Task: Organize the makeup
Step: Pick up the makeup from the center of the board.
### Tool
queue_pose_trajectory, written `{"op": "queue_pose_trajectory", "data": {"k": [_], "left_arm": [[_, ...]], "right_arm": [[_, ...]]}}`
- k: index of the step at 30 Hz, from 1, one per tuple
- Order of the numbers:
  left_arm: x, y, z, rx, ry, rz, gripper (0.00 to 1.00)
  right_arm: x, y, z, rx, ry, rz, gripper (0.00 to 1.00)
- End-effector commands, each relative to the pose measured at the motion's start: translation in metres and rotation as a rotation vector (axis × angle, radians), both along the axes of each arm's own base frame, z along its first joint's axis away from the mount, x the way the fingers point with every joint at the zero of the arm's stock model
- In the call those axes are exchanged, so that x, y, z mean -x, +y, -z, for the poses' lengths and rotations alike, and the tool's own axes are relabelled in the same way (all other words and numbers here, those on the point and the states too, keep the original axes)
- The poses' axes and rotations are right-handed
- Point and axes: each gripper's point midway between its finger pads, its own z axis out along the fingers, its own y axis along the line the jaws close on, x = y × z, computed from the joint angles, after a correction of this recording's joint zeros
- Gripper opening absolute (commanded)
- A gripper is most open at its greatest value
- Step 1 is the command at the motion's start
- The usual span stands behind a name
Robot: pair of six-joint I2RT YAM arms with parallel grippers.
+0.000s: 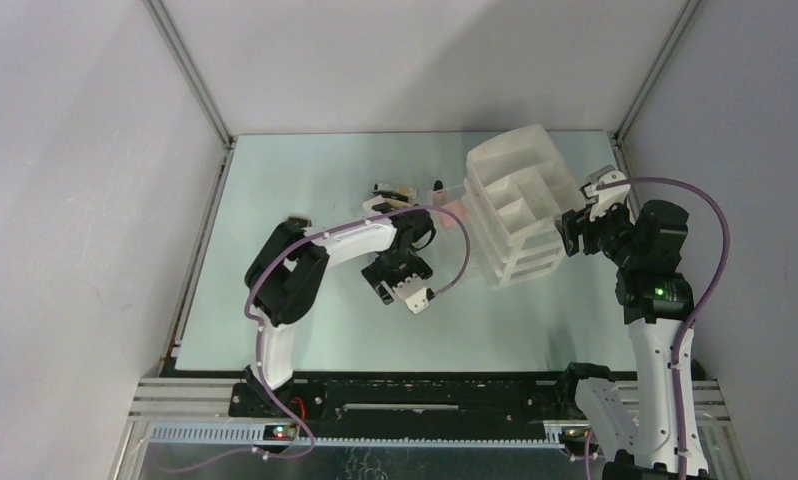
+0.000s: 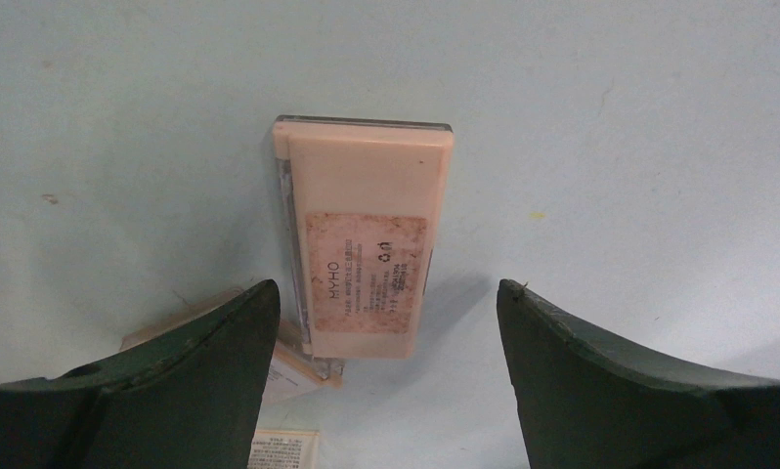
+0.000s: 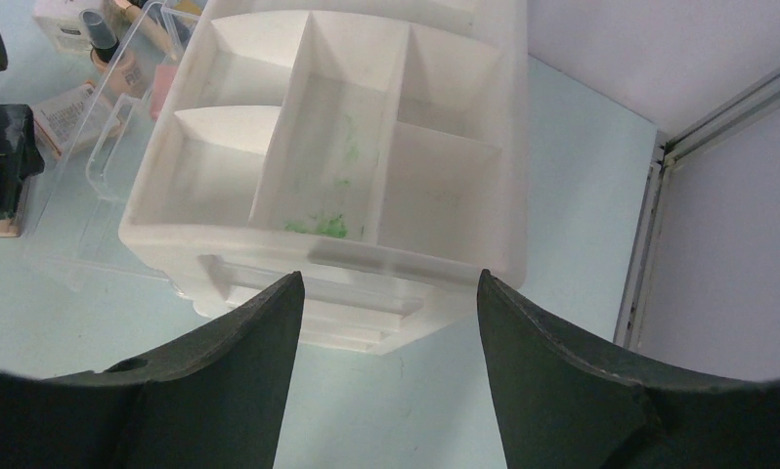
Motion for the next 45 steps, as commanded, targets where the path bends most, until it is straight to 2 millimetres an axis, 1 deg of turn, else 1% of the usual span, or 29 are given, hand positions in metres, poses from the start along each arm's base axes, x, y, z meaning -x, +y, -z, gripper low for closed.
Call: {"op": "queue_pose_trajectory", "data": {"k": [1, 3, 5, 7, 9, 13, 15, 21, 22, 25, 26, 27, 29, 33, 38, 43, 45], "left_arm": [[-0.012, -0.007, -0.011, -0.021, -0.029, 0.039, 0.83], [-0.013, -0.005, -0.009, -0.034, -0.029, 0.039, 0.81], [-0.014, -0.002, -0.007, -0.049, -0.032, 0.034, 0.77], [-0.014, 0.000, -0.005, -0.057, -0.036, 0.017, 0.71], [-0.012, 0.002, -0.005, -0.039, -0.039, -0.012, 0.66], [-0.007, 0.003, -0.009, 0.045, -0.048, -0.039, 0.59], [-0.002, 0.006, -0.009, 0.065, -0.057, -0.041, 0.56], [0.024, 0.015, -0.012, 0.135, -0.039, -0.088, 0.46], [0.025, 0.014, -0.017, 0.157, -0.047, -0.099, 0.45], [0.037, 0.019, -0.022, 0.203, -0.052, -0.162, 0.42], [0.038, 0.018, -0.028, 0.228, -0.063, -0.188, 0.41], [0.042, 0.020, -0.029, 0.246, -0.062, -0.212, 0.40], [0.047, 0.019, -0.040, 0.304, -0.070, -0.259, 0.39], [0.057, 0.011, -0.064, 0.427, -0.058, -0.359, 0.38], [0.063, -0.002, -0.098, 0.570, -0.027, -0.476, 0.35], [0.072, -0.021, -0.135, 0.704, 0.053, -0.555, 0.32], [0.071, -0.028, -0.150, 0.746, 0.078, -0.593, 0.31]], "right_arm": [[0.000, 0.001, -0.002, 0.011, -0.011, -0.006, 0.74], [0.000, 0.001, -0.002, 0.011, -0.011, -0.006, 0.74], [0.000, 0.001, -0.002, 0.011, -0.012, -0.006, 0.74], [0.000, 0.001, -0.002, 0.011, -0.012, -0.006, 0.74], [0.000, 0.001, -0.002, 0.012, -0.011, -0.005, 0.74], [0.000, 0.001, -0.002, 0.013, -0.012, -0.005, 0.74], [0.000, 0.001, -0.002, 0.012, -0.013, -0.006, 0.74], [0.000, 0.001, -0.003, 0.008, -0.015, -0.005, 0.74], [0.000, 0.001, -0.003, 0.009, -0.015, -0.005, 0.74], [0.000, 0.001, -0.004, 0.010, -0.017, -0.004, 0.74], [0.000, 0.001, -0.003, 0.008, -0.016, -0.003, 0.74], [0.000, 0.000, -0.004, 0.007, -0.017, -0.003, 0.74], [0.000, 0.000, -0.004, 0.002, -0.016, -0.001, 0.74], [0.001, 0.000, -0.005, -0.001, -0.020, 0.000, 0.74], [0.002, 0.000, -0.007, -0.003, -0.027, 0.000, 0.74], [0.002, 0.000, -0.007, -0.003, -0.028, -0.001, 0.74], [0.002, 0.000, -0.007, -0.004, -0.029, -0.001, 0.74]]}}
